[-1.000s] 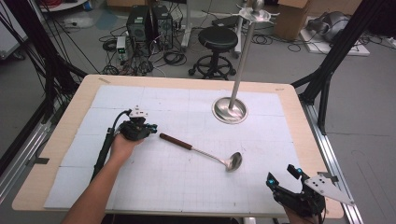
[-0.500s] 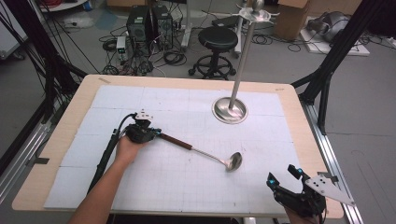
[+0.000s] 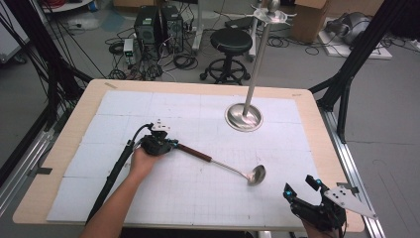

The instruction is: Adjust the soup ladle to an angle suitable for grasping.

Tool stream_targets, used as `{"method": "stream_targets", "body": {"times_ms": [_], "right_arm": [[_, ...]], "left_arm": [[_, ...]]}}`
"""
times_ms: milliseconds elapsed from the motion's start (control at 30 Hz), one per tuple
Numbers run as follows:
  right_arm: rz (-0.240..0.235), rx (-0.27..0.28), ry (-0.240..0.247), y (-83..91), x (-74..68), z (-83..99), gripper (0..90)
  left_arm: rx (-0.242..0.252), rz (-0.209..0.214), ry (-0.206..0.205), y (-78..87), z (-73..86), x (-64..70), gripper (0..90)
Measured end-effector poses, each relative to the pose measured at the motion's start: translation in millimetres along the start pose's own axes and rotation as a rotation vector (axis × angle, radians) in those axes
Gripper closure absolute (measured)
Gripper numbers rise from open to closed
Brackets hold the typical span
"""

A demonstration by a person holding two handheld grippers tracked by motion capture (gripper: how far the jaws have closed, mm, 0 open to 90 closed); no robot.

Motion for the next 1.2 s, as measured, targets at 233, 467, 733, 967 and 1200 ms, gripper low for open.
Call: {"method": "stream_targets", "body": {"times_ms": [233, 467, 733, 967, 1200], "right_arm": [[-0.003, -0.007, -0.005, -1.1, -0.2, 0.9, 19.2], [0.0, -0.01, -0.006, -1.8, -0.2, 1.2, 19.2], [0.002, -0.011, -0.011, -0.9, 0.6, 1.4, 19.2], [0.0, -0.011, -0.007, -1.0, 1.2, 1.5, 19.2], [0.0, -0.014, -0.012, -0.4, 1.7, 2.0, 19.2]], "left_arm": [[0.003, -0.003, -0.009, -3.4, -0.7, 10.6, 89.5], [0.007, 0.009, -0.027, -9.6, -3.1, 26.9, 89.5], [0.011, 0.053, -0.056, -19.7, -7.5, 54.8, 89.5], [0.013, 0.08, -0.079, -27.5, -10.2, 77.4, 89.5], [0.016, 0.051, -0.013, -29.2, -12.0, 78.9, 75.7]]}}
Point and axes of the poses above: each handheld gripper's, and its own axes: y roughly backward along the jaws, z roughly out of its underside, x roughly to its right, the point moved 1 cm from there along -y, roughly forward along the jaws, and after that the axes turned 8 degrees about x, right-handed, at the moved point
